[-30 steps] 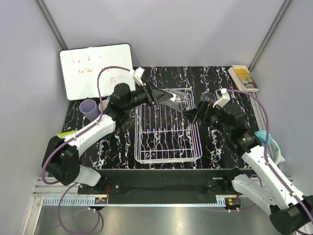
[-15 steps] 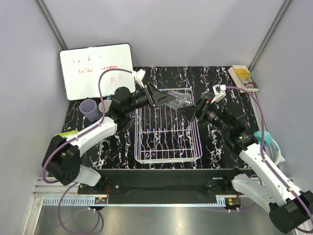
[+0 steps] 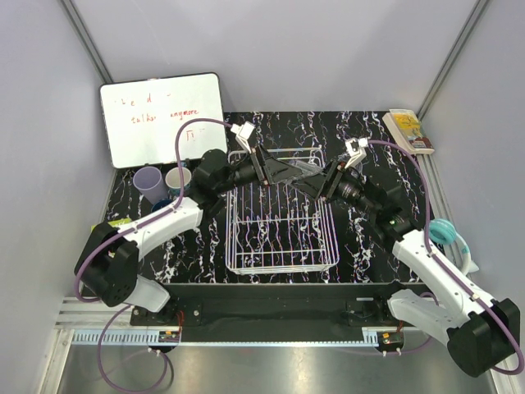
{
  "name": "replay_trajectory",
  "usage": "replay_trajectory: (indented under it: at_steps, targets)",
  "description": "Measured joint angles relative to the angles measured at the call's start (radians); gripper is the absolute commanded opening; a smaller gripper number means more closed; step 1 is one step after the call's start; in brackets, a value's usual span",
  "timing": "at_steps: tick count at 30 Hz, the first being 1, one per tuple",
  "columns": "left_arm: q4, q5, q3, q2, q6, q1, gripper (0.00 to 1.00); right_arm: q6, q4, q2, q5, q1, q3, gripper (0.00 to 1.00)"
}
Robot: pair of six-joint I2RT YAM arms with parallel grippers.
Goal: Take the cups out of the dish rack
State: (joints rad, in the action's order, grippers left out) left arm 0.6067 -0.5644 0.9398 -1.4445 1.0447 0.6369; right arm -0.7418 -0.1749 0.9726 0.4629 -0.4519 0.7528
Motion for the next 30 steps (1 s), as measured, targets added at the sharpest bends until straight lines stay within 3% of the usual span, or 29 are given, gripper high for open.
replay_trajectory:
  at_steps: [2,4,6,8,9,11,12,14,16,17,22,30]
  targets:
    - [0.000,0.000,0.000,0.000,0.000,0.001,0.00,0.000,0.000,0.000,0.000,0.000,-0.001,0.63]
    - [0.000,0.000,0.000,0.000,-0.001,0.004,0.00,0.002,0.000,-0.002,0.000,0.000,-0.001,0.26]
    - [0.001,0.003,0.000,-0.001,0.012,0.003,0.00,0.006,-0.003,-0.010,0.008,0.000,-0.002,0.00]
    - [0.024,-0.006,0.000,-0.002,0.091,-0.003,0.08,0.000,-0.043,-0.029,0.031,0.000,-0.005,0.00]
    - [0.037,-0.013,0.002,-0.002,0.122,-0.002,0.22,-0.003,-0.061,-0.039,0.045,-0.002,-0.005,0.00]
    - [0.048,-0.021,0.010,-0.002,0.143,0.004,0.34,-0.001,-0.072,-0.053,0.048,-0.003,-0.005,0.00]
    - [0.047,-0.022,0.014,-0.002,0.137,0.006,0.51,0.000,-0.067,-0.059,0.045,-0.003,-0.005,0.00]
    - [0.031,-0.023,0.016,-0.002,0.121,0.007,0.74,0.003,-0.050,-0.068,0.039,-0.003,-0.005,0.00]
    - [0.005,-0.023,0.020,-0.002,0.104,0.008,0.94,0.005,-0.024,-0.074,0.029,-0.003,-0.005,0.00]
    - [-0.017,-0.019,0.025,-0.002,0.078,0.010,0.98,0.013,-0.008,-0.078,0.025,-0.006,-0.005,0.00]
    - [-0.173,0.023,0.058,-0.002,-0.050,-0.010,0.99,0.065,0.163,-0.120,-0.073,-0.001,-0.005,0.00]
    - [-0.356,0.153,0.096,0.019,-0.117,-0.137,0.99,0.116,0.397,-0.140,-0.262,-0.001,0.043,0.00]
